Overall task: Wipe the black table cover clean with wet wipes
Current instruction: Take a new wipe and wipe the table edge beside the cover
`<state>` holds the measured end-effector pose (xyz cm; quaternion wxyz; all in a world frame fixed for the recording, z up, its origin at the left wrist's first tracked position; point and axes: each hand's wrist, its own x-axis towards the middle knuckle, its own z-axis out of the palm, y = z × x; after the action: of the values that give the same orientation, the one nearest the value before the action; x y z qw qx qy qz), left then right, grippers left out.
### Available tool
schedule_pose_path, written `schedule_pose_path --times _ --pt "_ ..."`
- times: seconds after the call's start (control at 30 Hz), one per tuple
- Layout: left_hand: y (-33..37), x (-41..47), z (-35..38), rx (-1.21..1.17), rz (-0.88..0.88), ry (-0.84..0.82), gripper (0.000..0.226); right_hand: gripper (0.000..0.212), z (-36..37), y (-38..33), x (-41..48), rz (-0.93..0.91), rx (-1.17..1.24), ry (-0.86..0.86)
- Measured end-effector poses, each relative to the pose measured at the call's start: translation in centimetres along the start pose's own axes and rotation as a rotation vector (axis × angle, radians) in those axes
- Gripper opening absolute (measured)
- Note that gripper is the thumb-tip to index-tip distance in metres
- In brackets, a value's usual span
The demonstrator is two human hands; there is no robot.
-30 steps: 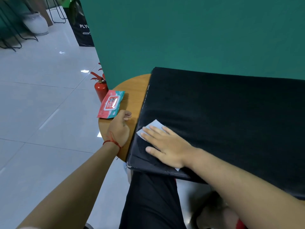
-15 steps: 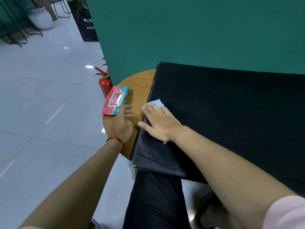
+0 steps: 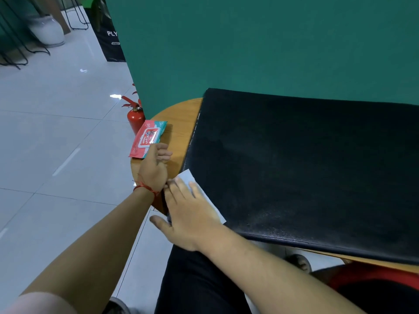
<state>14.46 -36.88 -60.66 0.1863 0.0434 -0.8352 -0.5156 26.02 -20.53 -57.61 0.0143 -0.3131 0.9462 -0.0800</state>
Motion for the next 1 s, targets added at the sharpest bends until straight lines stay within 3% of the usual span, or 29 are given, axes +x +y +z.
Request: schedule_pose_path --times 0.2,0.3,0.5,0.6,0.73,0.87,1.0 --pt "0.6 -0.4 0.2 -0.004 -0.023 -0.020 0.035 0.082 0.6 -0.1 -1.5 0.045 -0.009 0.042" --pt "1.1 -0.3 0.2 -0.147 -0.116 -0.030 0.028 0.079 0.4 1.2 -2.9 0.085 0.022 0.086" --pt "1.7 0.0 0.4 -0.435 -0.322 0.010 0.042 0.078 -0.7 7.1 -7.5 0.286 0.055 0.092" --pt "1.6 -0.1 0.5 -0.420 -0.292 -0.035 0.036 0.078 -1.5 10.7 -8.7 0.404 0.042 0.060" --pt "1.1 0.6 0.9 -0.501 -0.335 0.030 0.025 0.078 -2.6 12.9 -7.5 0.477 0.019 0.015" --pt "0.8 0.8 1.0 -0.420 -0.307 0.066 0.025 0.092 -2.5 11.2 -4.0 0.432 0.021 0.001" --pt "0.4 0.7 0.1 -0.242 -0.189 -0.044 0.028 0.095 -1.8 6.7 -0.5 0.352 0.026 0.013"
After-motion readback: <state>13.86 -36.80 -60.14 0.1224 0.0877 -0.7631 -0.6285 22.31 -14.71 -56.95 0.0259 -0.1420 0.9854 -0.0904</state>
